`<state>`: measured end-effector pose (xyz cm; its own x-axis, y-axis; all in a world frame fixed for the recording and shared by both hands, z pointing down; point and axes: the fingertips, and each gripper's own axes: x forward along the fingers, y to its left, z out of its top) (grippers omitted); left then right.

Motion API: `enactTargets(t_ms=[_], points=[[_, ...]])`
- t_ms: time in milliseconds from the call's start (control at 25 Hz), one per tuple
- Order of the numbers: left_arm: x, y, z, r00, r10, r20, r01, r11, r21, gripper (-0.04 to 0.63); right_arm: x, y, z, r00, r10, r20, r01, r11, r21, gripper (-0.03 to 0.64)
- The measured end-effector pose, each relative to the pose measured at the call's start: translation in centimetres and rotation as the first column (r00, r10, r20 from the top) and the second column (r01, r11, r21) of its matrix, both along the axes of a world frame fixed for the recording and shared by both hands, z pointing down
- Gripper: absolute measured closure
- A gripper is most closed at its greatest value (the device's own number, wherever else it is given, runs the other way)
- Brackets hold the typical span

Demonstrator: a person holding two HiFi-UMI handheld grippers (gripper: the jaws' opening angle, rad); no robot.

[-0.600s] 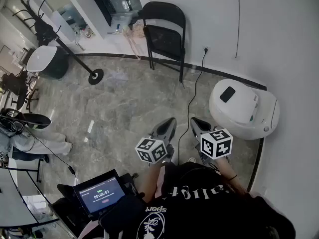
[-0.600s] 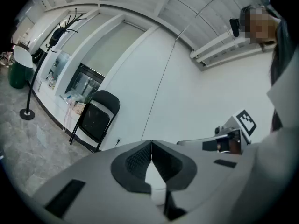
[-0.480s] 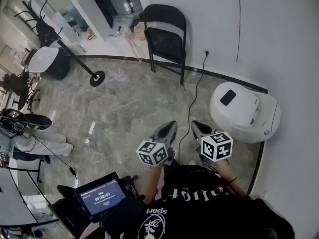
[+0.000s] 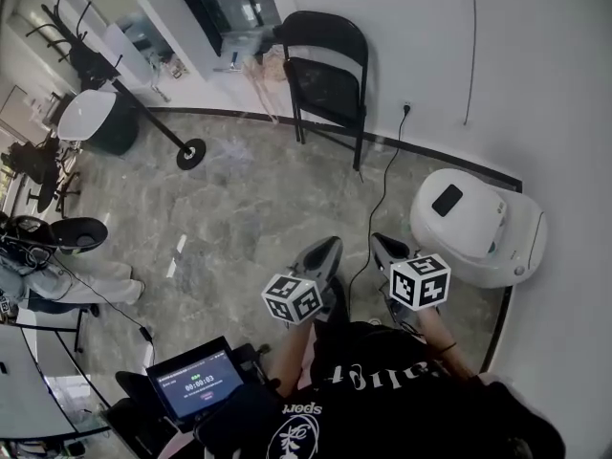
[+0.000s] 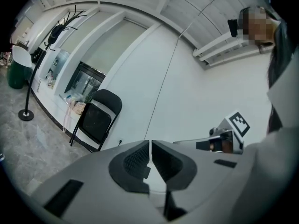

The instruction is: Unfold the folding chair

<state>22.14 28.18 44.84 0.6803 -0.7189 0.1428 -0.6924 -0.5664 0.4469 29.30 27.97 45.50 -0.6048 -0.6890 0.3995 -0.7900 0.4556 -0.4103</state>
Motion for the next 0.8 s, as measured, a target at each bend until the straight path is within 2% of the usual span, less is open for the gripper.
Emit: enactTargets(t_ms=[560,800], points=[[-9.6,-20.3,-2.0,0.999,0.05,0.011,-0.05,0.999,0.012,0.591,-8.3,-19.1,-2.0,0.997,0.073,0.009,-0.073,0.997,-0.014,0.601],[-13.2,-26.6,-2.0,0.996,0.083,0.017,-0.083,0.997,0.008,0.591,-10.6,-25.4,-2.0,0.991,0.134,-0.006,-0.134,0.991,-0.026,0.601]])
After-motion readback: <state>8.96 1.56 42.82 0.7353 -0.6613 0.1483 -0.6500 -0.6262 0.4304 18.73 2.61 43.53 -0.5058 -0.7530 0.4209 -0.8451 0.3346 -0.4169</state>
